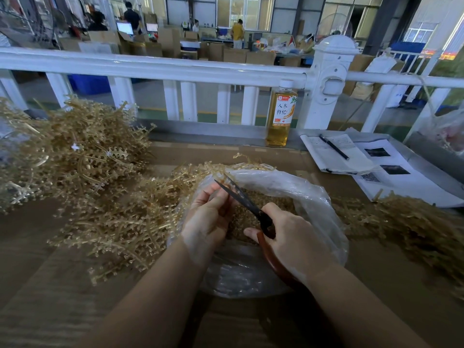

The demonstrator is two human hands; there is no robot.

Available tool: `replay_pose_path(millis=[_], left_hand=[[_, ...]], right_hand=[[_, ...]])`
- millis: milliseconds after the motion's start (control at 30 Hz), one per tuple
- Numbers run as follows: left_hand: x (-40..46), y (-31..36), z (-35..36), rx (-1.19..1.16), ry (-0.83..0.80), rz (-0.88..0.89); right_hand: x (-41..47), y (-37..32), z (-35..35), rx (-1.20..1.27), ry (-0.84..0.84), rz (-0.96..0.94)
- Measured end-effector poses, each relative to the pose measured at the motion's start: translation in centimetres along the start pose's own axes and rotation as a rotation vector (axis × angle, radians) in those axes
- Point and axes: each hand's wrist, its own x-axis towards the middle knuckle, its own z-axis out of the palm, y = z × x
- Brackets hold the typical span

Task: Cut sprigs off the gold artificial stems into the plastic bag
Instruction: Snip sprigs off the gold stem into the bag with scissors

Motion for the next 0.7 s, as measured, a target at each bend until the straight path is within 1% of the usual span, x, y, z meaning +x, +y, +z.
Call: replay_pose_path(millis=[267,433,700], left_hand=[[-0.15,0.2,-0.23,0.019,-0.054,-0.043],[-0.21,0.18,-0.11,0.003,-0.047,-0.051],[-0.1,0.01,-0.13,-0.005,-0.046,-0.045]], right_hand=[[0.22,-0.24,0.37,0.032,0.023,-0.02],[0.3,-0.16,0.45,0.001,0.035,-0.022],[0.1,-0.07,0.82,-0.048,0.103,-0.033]])
